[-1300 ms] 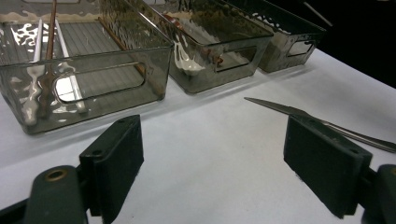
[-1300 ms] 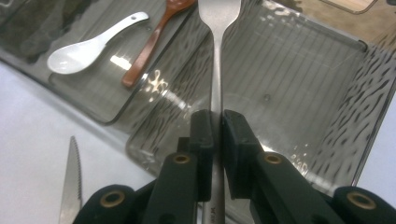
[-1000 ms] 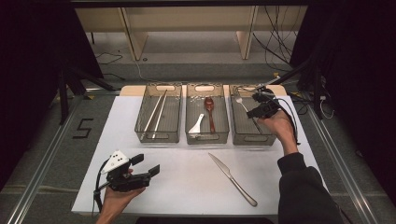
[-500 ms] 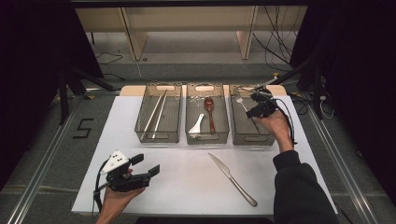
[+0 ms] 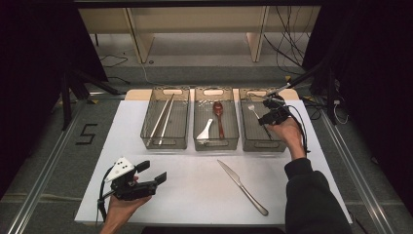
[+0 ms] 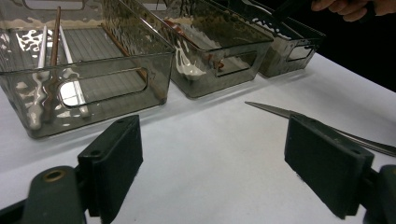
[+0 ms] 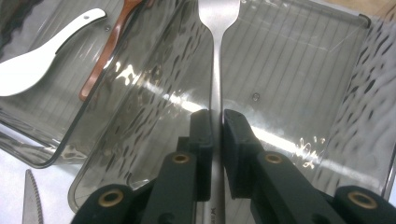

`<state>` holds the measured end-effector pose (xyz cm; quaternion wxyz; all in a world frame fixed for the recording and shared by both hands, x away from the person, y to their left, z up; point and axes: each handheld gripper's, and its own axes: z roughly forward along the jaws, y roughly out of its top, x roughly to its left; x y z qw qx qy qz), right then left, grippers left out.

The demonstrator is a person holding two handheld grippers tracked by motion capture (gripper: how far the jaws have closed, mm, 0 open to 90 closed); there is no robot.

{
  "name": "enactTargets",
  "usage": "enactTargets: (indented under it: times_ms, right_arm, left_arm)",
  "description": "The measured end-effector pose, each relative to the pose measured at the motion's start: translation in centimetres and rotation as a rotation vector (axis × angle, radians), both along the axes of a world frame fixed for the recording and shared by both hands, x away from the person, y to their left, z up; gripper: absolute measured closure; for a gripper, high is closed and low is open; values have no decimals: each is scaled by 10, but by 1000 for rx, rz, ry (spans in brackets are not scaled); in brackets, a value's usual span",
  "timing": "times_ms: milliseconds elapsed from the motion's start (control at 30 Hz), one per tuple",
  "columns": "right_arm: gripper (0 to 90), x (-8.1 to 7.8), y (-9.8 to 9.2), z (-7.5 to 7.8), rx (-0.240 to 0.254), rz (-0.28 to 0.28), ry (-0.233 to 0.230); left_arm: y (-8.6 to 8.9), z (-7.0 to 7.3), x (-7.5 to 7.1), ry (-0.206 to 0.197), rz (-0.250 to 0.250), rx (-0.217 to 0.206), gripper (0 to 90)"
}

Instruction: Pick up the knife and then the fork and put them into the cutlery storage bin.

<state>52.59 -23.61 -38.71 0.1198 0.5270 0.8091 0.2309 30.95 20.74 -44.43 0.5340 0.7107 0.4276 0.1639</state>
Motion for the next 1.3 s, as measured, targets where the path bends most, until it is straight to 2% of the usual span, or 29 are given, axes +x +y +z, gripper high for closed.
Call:
enactTargets:
  times_ms: [167,333,633,833,1300]
  right_arm:
    - [685,-1,0,2,43,2,7]
    - [584,-6,2,7,53,28,-13]
    - [407,-34,13,18,69,120,-73]
    - [365,-61,23,26,90,191,-100]
    - [309,-103,39,14,88,259,-69]
  left_arm:
    - [0,0,0,0,1,-2,185]
    - [0,0,0,0,1,-1,185]
    - [0,0,0,0,3,-1,184]
    - [0,0,0,-1,3,3,184]
    - [0,0,0,-2,7,-2,183]
